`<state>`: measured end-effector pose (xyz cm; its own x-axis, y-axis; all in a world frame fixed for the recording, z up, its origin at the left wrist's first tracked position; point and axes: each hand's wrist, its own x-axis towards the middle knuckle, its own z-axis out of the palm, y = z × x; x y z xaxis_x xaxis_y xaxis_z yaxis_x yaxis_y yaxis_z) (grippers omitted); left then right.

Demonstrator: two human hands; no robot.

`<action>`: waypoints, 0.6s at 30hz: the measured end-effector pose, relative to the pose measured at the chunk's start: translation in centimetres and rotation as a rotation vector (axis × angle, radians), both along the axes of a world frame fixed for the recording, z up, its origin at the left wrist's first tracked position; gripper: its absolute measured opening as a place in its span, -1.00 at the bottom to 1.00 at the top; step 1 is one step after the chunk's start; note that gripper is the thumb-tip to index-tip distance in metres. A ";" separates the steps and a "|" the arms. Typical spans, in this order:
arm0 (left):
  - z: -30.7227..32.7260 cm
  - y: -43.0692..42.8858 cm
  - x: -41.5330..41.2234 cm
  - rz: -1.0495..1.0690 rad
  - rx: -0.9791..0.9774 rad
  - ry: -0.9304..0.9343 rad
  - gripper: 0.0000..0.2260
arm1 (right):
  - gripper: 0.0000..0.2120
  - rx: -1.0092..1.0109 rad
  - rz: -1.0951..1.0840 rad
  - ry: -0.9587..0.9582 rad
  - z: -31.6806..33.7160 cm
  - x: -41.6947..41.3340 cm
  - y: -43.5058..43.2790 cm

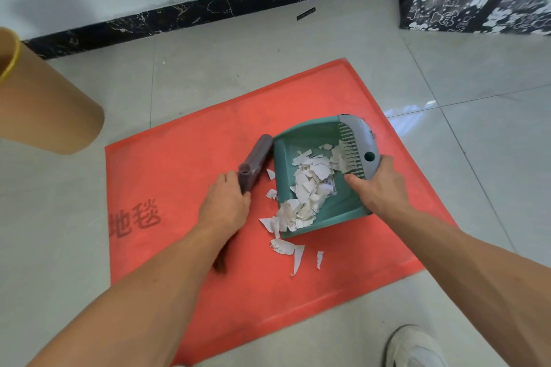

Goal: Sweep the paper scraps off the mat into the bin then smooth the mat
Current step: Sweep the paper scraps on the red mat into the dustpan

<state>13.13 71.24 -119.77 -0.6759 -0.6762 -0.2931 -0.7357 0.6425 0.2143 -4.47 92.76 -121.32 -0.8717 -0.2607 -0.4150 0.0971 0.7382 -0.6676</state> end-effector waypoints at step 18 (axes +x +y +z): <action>0.3 1.8 -1.7 -0.108 0.148 0.173 -0.78 | -0.52 0.042 -0.083 0.001 0.3 -0.6 0.4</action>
